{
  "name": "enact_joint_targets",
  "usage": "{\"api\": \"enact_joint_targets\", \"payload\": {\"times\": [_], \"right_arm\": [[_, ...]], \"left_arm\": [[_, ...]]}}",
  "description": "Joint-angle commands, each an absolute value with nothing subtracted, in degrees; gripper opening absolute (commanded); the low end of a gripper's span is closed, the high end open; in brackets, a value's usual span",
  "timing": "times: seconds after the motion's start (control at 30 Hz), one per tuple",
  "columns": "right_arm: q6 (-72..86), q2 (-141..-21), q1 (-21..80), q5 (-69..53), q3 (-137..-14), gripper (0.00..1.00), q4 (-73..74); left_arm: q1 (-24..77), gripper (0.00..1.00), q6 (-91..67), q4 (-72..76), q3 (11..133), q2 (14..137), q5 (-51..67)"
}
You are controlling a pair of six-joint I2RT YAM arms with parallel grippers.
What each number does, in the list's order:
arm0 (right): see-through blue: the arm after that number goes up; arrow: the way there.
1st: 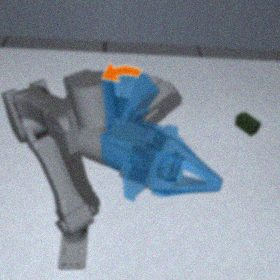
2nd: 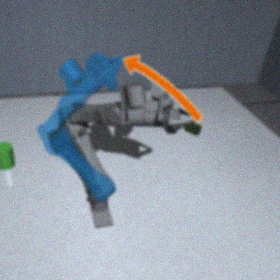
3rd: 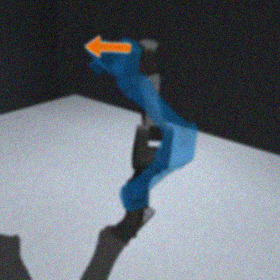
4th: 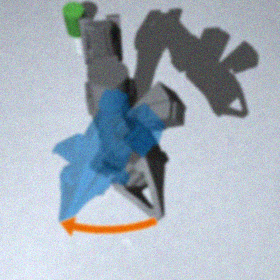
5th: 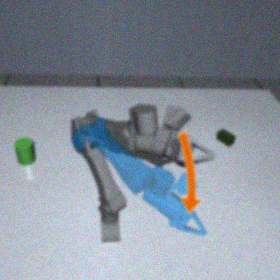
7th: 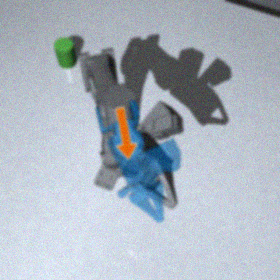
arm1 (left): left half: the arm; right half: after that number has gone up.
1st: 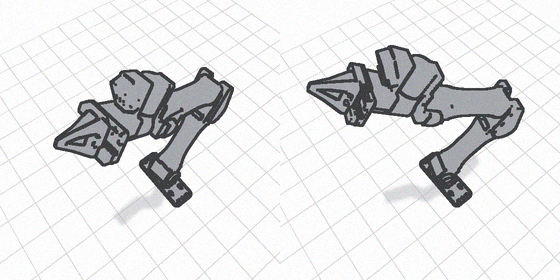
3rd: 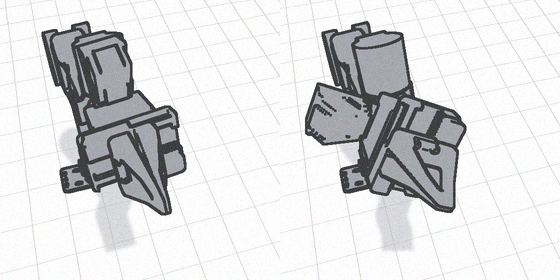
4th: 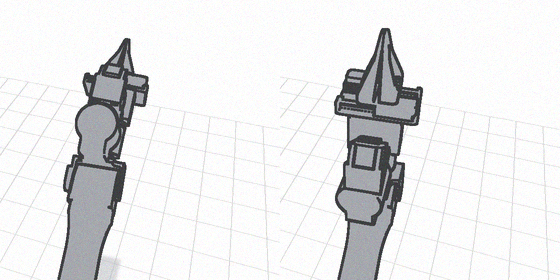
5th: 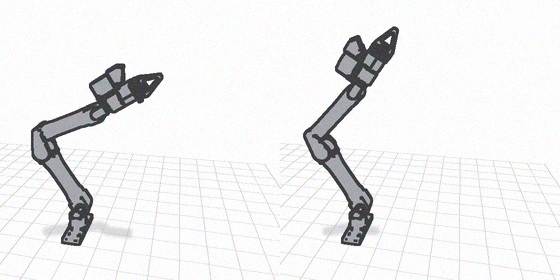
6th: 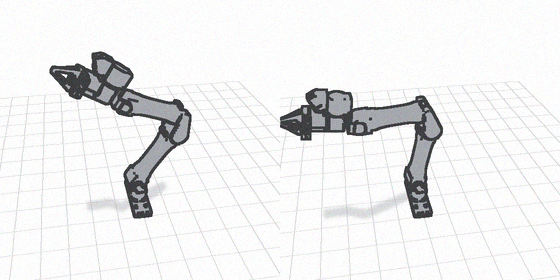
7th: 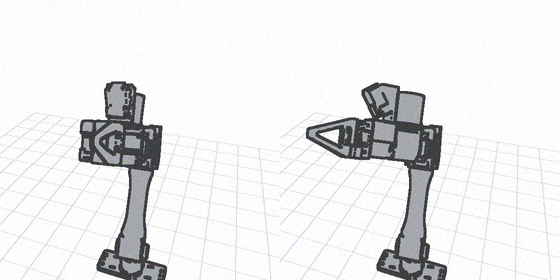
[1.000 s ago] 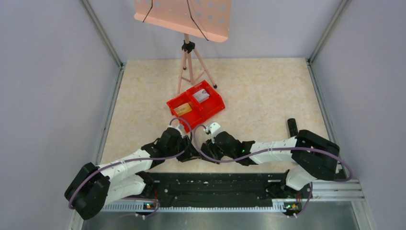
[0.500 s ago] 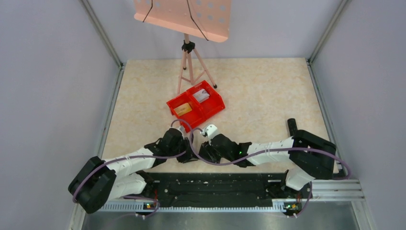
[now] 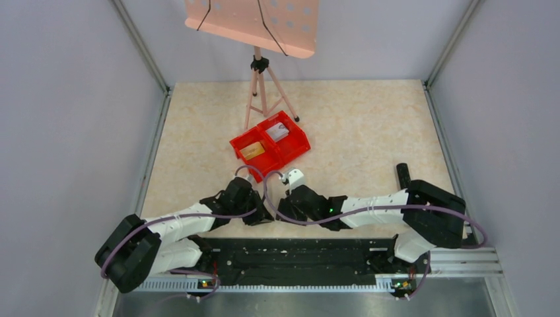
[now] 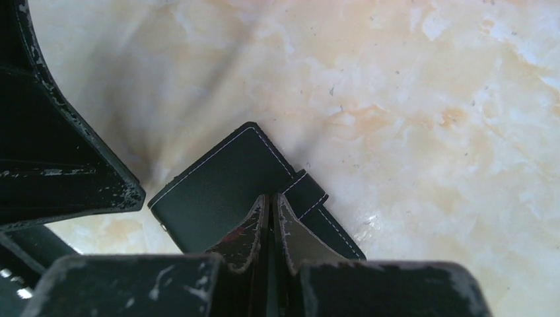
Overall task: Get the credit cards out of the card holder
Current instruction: Open the card holder at the center of the board.
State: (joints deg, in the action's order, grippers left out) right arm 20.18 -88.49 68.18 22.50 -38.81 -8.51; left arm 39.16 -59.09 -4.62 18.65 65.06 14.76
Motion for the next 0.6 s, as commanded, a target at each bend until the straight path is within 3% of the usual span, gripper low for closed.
{"api": "enact_joint_targets", "payload": {"times": [0.0,0.17,0.57], "right_arm": [[25.33,-85.65,67.15,18.03,-39.23,0.0,-4.48],[30.03,-82.63,64.21,12.52,-36.52,0.0,-7.42],[34.89,-80.54,62.02,9.26,-33.04,0.0,-11.58]], "left_arm": [[39.37,0.21,-57.8,-5.25,20.08,65.64,12.75],[39.38,0.23,-57.74,-6.16,20.45,65.18,12.59],[39.38,0.48,-57.53,-3.1,19.52,57.98,15.38]]}}
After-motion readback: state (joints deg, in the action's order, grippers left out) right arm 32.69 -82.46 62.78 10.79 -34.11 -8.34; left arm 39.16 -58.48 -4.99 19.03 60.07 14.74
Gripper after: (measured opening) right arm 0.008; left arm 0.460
